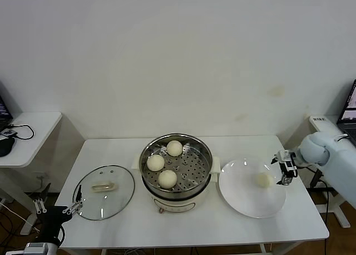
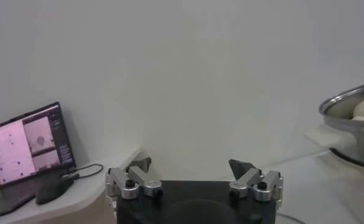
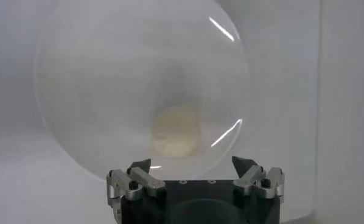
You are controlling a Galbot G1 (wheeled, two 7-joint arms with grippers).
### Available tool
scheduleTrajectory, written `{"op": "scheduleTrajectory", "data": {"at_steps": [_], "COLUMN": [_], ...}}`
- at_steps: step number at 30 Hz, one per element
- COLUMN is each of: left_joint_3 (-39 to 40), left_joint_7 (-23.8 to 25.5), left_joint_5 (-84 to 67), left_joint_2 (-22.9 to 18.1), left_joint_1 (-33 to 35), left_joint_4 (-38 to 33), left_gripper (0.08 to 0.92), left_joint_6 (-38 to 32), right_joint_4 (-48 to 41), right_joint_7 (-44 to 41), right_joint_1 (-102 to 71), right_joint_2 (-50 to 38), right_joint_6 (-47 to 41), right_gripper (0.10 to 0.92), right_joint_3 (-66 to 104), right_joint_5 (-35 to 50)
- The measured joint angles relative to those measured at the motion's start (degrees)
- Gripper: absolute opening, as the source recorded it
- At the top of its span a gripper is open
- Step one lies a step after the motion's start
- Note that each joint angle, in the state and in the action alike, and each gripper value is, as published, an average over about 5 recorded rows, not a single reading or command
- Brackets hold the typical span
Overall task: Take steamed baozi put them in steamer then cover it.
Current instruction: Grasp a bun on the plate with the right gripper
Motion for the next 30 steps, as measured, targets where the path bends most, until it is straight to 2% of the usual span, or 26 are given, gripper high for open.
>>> {"op": "scheduleTrajectory", "data": {"at_steps": [17, 25, 30], "left_joint_3": [-0.48, -0.47, -0.42], "left_joint_7": [0.03, 0.04, 0.05], "left_joint_5": [-0.03, -0.03, -0.03], "left_joint_2": [-0.11, -0.41, -0.52], "left_joint_1": [0.18, 0.18, 0.22], "left_joint_4": [0.16, 0.27, 0.36], "left_gripper": [0.823, 0.823, 0.823], "left_joint_6": [-0.12, -0.25, -0.33], "right_joint_4": [-5.45, -6.09, -5.79], "right_joint_7": [1.37, 0.99, 0.14], "right_joint_1": [-3.39, -3.2, -2.68], "right_joint_2": [6.27, 7.0, 6.68], "right_joint_6": [0.0, -0.43, -0.44], "right_gripper": [0.772, 0.662, 0.633], "right_joint_3": [2.57, 2.58, 2.25], "right_joint_5": [-3.42, -4.04, -4.0]}}
